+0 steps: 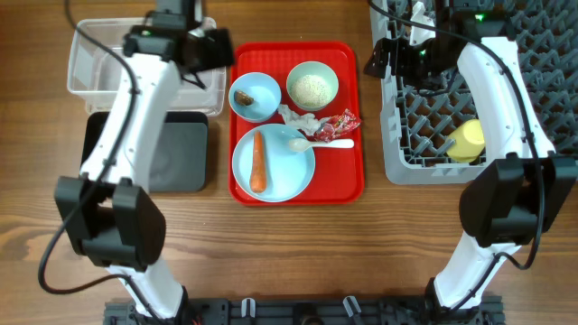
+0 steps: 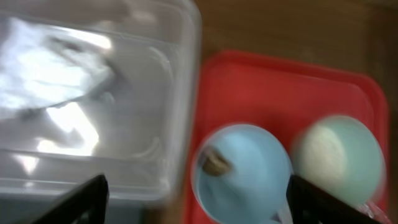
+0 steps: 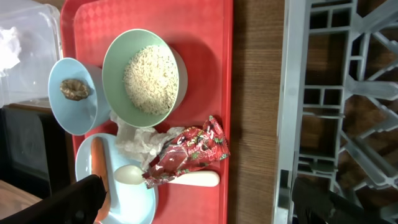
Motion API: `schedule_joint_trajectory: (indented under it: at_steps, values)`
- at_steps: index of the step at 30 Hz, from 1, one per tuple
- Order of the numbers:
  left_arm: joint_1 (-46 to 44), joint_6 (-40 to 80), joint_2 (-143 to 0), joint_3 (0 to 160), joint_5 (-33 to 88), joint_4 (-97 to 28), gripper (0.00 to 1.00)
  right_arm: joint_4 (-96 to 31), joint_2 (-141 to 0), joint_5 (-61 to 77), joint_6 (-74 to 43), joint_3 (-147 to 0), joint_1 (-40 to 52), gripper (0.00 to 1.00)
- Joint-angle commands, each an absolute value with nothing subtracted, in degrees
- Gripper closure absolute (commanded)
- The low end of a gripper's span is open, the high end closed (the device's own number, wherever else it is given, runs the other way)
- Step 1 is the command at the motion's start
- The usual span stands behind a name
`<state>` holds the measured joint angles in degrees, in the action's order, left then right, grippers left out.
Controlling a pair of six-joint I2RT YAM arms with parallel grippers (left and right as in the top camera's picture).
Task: Sort waste into correct bins and load items into the dishwasher rack
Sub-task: 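Drop the tissue into the clear plastic bin with the left gripper, then grasp the remaining tissue on the plate with the left gripper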
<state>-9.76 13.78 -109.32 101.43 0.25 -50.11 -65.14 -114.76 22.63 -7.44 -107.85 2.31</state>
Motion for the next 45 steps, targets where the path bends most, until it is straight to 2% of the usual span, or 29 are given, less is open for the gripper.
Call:
schedule_joint_trajectory:
  at_steps: [1,4,11,33,35,39,44,45]
  values:
    - [-17.6,8.8,-109.3,99.2,6.6,-55.0,0.1,-65.2,-114.0,20.7,-7.5,-108.7,2.4,0.0]
    - [-23.1,5.3,-110.0,96.2,6.6,-54.3,0.0,-65.1,-114.0,20.5,-7.5,-108.7,2.4,0.0]
    - [-31.0,5.1,-116.9,92.9,2.9,-47.4,0.0,-66.8,-114.0,20.5,-7.4,-108.7,2.4,0.0]
    - [-34.0,4.7,-126.3,92.9,1.4,-39.3,0.0,-67.9,-114.0,19.0,-4.5,-108.6,2.4,0.0]
    - [-34.0,4.7,-126.3,92.9,1.4,-39.1,0.04,-68.0,-114.0,18.9,-4.4,-108.6,2.4,0.0]
    - [-34.0,4.7,-126.3,92.9,1.4,-39.0,0.3,-67.8,-114.0,18.8,-4.5,-108.6,2.4,0.0]
    - [-34.0,4.7,-126.3,92.9,1.2,-39.2,0.69,-67.9,-114.0,18.8,-4.4,-108.6,2.4,0.0]
    - [-34.0,4.7,-126.3,92.9,1.0,-39.2,0.71,-67.8,-114.0,18.8,-4.5,-108.6,2.4,0.0]
